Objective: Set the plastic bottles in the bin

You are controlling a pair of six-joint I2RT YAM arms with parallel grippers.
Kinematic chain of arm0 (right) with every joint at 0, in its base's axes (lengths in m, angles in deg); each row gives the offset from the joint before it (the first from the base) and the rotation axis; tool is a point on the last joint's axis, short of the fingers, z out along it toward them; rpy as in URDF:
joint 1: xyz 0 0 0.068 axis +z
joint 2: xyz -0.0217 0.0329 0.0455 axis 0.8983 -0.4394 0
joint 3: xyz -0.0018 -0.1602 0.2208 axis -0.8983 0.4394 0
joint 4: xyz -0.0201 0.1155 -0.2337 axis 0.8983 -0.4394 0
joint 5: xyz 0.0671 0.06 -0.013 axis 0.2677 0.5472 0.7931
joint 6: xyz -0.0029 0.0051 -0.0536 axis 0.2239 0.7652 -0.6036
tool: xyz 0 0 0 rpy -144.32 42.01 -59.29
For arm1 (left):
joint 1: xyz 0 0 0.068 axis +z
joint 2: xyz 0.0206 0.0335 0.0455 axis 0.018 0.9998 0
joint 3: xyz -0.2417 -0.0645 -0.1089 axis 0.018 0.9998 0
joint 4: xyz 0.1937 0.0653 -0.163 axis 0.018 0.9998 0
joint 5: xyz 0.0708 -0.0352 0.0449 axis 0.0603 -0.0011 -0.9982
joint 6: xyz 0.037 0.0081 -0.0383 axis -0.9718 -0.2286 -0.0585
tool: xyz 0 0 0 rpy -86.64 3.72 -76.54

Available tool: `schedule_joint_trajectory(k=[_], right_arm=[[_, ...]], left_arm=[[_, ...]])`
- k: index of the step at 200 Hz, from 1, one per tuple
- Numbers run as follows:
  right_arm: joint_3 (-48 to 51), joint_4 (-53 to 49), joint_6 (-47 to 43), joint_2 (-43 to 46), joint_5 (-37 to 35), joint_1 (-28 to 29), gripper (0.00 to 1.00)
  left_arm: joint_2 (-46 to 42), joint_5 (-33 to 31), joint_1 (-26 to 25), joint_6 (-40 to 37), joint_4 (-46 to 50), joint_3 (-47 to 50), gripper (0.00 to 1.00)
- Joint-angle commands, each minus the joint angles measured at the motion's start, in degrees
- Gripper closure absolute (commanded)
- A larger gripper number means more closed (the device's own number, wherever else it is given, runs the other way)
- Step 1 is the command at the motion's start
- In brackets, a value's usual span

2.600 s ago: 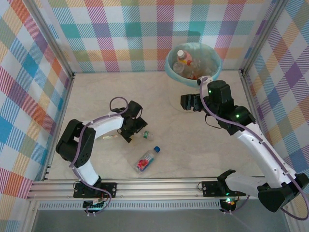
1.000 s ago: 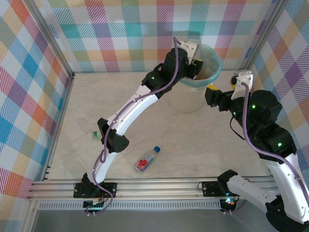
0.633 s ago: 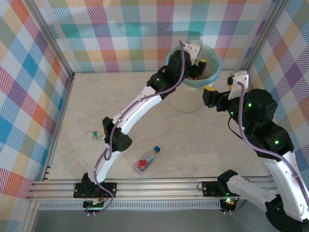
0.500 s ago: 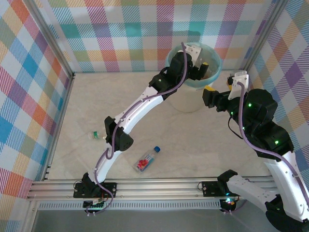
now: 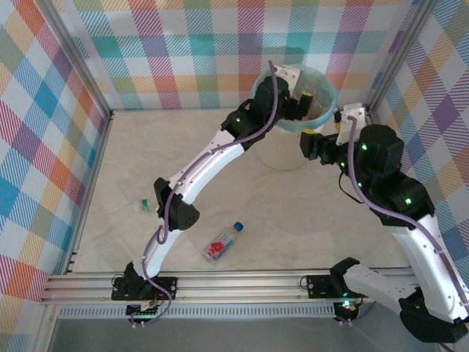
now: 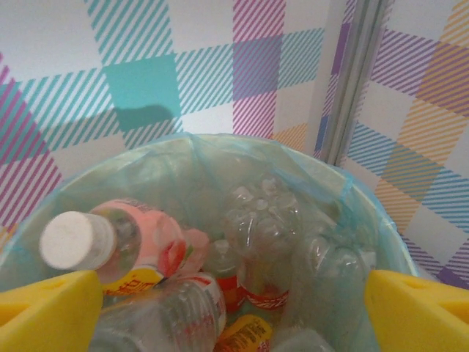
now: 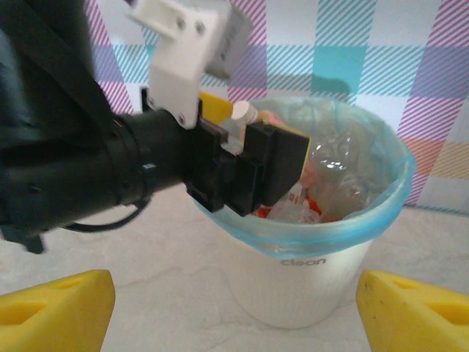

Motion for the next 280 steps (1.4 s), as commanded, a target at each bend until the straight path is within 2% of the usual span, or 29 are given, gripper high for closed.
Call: schedule_joint_trajectory(k=[1,28,47,65,89,108,122,152,192,211,254,280], right_arm=[[-2.3,-1.5,1.6,-2.0,4.0,0.1,0.14],[-2.6,-1.7,2.5,-4.2,8.5,0.2,0.15],[-1.7,-1.6,2.5,-5.2,12.4,0.1,0.17],[0.1,-1.0,1.2,-6.0,18.9,0.1,0.18],[3.6,-0.8,-1.0,-7.5,30.7,0.2,0.2],[6.9,-1.0,-4.9,-8.8,38.7,1.0,0.2],[9.3,-0.8,-10.0,-9.4,41.7,3.1,0.19],[13.9,2.1,-25.1,-10.6,44.8,11.3,0.13],[20.1,7.0,-44.1,-14.6,45.2,22.4,0.06],[20.8,7.4,-51.5,-18.6,42.2,27.4,0.05],[16.8,5.8,-60.8,-30.6,33.7,36.0,0.05],[15.0,7.0,-62.5,-36.4,29.0,39.0,0.05]], left_arm=[[-8.6,-1.8,-0.2,3.2,5.7,-2.0,0.09],[-13.7,-1.8,-0.3,5.2,17.1,-0.7,0.08],[-19.1,-1.2,-0.3,5.8,24.3,4.8,0.07],[-27.8,-0.9,-0.3,6.6,25.8,18.6,0.07],[-42.5,-4.4,0.0,9.9,20.3,41.5,0.05],[-52.4,-7.4,1.1,14.4,18.8,55.1,0.05],[-58.2,-9.4,2.6,18.9,20.6,62.4,0.05],[-67.4,-12.6,6.3,28.4,27.0,74.2,0.04],[-76.8,-14.1,10.0,38.5,29.8,88.0,0.02],[-79.9,-11.5,11.6,42.4,27.8,94.8,0.01],[-82.3,-6.9,12.2,50.4,24.1,105.6,0.0],[-84.1,-8.2,12.4,52.9,23.9,109.5,0.0]])
